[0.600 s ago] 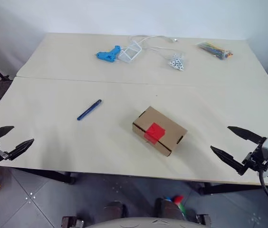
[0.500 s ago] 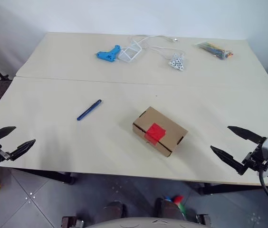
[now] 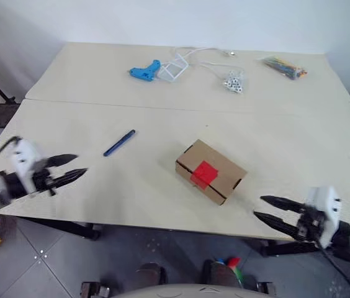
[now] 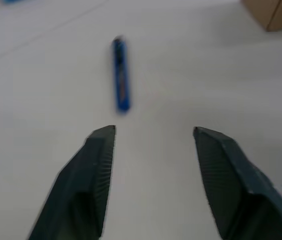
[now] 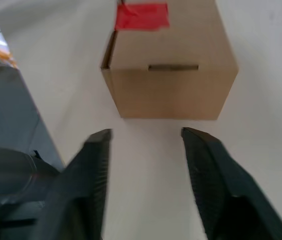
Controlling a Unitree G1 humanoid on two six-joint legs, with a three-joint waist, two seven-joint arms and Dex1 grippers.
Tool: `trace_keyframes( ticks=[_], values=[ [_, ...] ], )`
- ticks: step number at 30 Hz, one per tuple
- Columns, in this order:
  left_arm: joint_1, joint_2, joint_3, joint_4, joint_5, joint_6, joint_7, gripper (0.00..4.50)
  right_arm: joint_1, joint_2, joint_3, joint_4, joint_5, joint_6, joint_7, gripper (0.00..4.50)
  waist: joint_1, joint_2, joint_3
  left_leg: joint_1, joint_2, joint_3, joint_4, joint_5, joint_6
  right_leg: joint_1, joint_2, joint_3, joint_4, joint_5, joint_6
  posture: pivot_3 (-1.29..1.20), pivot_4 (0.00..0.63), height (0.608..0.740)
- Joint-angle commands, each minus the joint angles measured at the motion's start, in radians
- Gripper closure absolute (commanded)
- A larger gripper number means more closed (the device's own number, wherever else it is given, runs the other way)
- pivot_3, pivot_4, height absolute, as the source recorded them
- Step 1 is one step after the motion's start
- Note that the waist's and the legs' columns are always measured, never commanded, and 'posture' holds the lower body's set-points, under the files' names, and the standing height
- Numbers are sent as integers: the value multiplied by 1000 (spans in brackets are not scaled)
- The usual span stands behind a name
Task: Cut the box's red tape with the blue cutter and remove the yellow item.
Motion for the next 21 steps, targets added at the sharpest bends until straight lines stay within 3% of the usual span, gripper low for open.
trace_keyframes(
  ticks=[1, 3, 5, 9, 13, 21],
  values=[
    [-185, -96, -150, 47, 91, -9, 43, 3360, -43, -6, 94, 18, -127, -19, -51, 3607, 2, -1, 0, 0, 0, 1, 0, 2, 4, 0, 0, 1, 0, 0, 0, 0, 150, 740],
    [-312, -204, -265, 128, 162, -18, 55, 4026, -101, 24, 158, 67, -191, -39, -91, 4323, 4, -4, -1, 0, -2, 3, 0, 2, 4, -1, 2, 1, 1, 0, 0, 0, 150, 740],
    [-368, -259, -312, 176, 192, -5, 63, 4469, -143, 42, 194, 86, -222, -41, -110, 4500, 4, -4, -1, 0, -4, 4, 0, 2, 4, -1, 2, 1, 1, 0, 1, 0, 150, 740],
    [-398, -324, -418, 214, 266, -34, 47, 4469, -277, 133, 228, 115, -225, 34, -206, 4500, -29, -5, 0, -1, -2, 8, -1, 1, 4, -4, 4, -1, -1, 0, 1, 0, 150, 740],
    [-356, -346, -445, 136, 237, 19, -6, 4469, -383, 157, 262, 138, -247, 89, -225, 4500, -33, -5, 0, -3, 2, 9, 0, 1, 4, -6, 5, 0, 0, 0, 1, 0, 150, 740],
    [-182, -247, -424, -207, 103, 199, -152, 4469, -610, 163, 285, 391, -358, 36, -245, 4500, -27, -5, 1, -3, 5, 10, 2, 1, 5, -7, 4, 3, 0, 0, 1, 0, 150, 740]
  ],
)
